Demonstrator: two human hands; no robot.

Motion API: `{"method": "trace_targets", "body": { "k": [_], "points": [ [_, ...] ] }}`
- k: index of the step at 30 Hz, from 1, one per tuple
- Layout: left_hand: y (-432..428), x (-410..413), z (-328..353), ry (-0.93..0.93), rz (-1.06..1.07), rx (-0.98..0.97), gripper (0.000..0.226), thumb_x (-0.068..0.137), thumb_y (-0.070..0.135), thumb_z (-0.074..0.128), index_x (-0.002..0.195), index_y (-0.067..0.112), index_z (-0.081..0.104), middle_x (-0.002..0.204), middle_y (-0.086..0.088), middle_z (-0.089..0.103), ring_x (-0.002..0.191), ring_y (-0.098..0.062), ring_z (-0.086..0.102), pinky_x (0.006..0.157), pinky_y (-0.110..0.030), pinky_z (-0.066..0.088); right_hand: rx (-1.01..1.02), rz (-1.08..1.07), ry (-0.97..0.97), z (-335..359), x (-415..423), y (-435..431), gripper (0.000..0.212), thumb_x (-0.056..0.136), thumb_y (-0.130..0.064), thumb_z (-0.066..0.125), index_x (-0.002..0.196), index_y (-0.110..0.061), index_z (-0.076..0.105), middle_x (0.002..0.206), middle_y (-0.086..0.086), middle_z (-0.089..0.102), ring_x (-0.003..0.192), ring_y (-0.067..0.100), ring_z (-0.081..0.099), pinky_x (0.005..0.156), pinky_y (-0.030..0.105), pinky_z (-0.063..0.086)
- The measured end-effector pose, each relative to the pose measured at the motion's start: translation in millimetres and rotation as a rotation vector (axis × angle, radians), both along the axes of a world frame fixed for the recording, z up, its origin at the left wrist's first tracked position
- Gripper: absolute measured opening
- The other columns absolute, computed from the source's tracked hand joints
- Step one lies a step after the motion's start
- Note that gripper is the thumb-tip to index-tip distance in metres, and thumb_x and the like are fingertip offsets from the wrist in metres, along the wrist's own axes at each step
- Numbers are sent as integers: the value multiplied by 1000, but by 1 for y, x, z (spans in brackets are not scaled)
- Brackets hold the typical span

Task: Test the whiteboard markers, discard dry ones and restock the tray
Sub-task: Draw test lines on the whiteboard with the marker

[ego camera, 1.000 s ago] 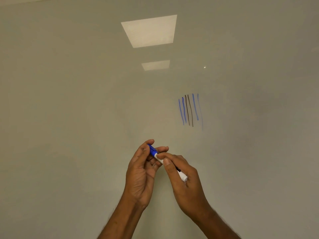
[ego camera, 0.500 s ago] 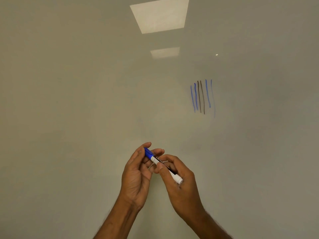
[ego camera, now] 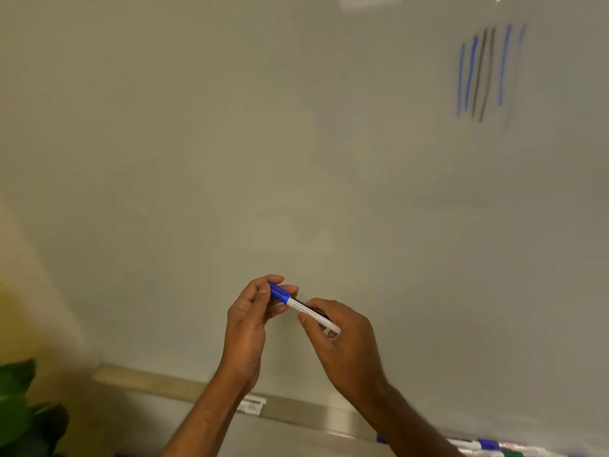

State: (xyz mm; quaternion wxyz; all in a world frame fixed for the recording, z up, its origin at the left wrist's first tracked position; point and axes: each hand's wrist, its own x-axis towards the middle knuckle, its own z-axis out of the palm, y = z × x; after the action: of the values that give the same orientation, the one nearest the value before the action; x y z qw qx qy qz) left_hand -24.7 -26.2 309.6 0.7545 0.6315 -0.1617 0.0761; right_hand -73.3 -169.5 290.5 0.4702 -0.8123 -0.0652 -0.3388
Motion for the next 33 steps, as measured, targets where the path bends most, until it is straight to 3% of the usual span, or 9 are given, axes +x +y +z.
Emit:
{"method": "trace_targets", "body": {
  "k": [5, 9, 14, 18, 23, 28, 33],
  "points": [
    [38, -6, -46, 62, 166, 82, 33, 110, 21, 40, 112, 12, 72, 110, -3, 77, 111, -19, 71, 104, -40, 52, -133, 15, 75, -52, 0, 35, 24, 95, -39, 59, 115, -28, 69, 92, -17, 68, 82, 7, 61, 69, 18, 52],
    [75, -12, -91, 86, 294, 230, 29, 108, 29, 45, 123, 22, 69, 123, 10, 72, 123, -5, 61, 112, -33, 46, -188, 33, 134, -100, -4, 62, 26, 96, -39, 58, 116, -25, 68, 98, -12, 69, 85, 9, 62, 74, 24, 55],
    [123, -22, -163, 27, 395, 661, 45, 108, 42, 39, 149, 28, 48, 161, 9, 39, 153, -8, 24, 123, -35, 22, -280, 24, 198, -164, -9, 90, 19, 93, -31, 64, 112, -27, 67, 105, -13, 67, 95, 8, 59, 82, 27, 49],
    [162, -33, -223, 34, 437, 930, 52, 110, 38, 34, 158, 18, 34, 168, 1, 23, 158, -8, 4, 127, -35, 7, -361, 36, 279, -213, -14, 109, 17, 91, -26, 66, 108, -25, 68, 110, -10, 65, 102, 12, 58, 87, 29, 44],
    [199, -52, -285, 72, 459, 1049, 51, 110, 35, 33, 156, 11, 37, 166, -12, 27, 159, -15, 4, 128, -44, 10, -438, 75, 397, -276, -22, 131, 22, 91, -26, 61, 110, -21, 70, 117, -1, 67, 109, 18, 58, 91, 36, 44],
    [225, -64, -326, 144, 452, 1111, 55, 109, 37, 29, 156, 10, 37, 167, -12, 27, 159, -18, 6, 127, -49, 14, -528, 103, 445, -320, -23, 155, 24, 90, -27, 58, 107, -19, 71, 114, 2, 68, 107, 22, 60, 88, 37, 44],
    [240, -68, -360, 183, 441, 1145, 57, 109, 40, 25, 157, 10, 36, 167, -10, 25, 159, -17, 5, 128, -41, 8, -603, 166, 531, -360, -18, 179, 34, 97, -35, 43, 111, -21, 70, 117, 1, 67, 111, 23, 58, 91, 42, 45]
  ]
}}
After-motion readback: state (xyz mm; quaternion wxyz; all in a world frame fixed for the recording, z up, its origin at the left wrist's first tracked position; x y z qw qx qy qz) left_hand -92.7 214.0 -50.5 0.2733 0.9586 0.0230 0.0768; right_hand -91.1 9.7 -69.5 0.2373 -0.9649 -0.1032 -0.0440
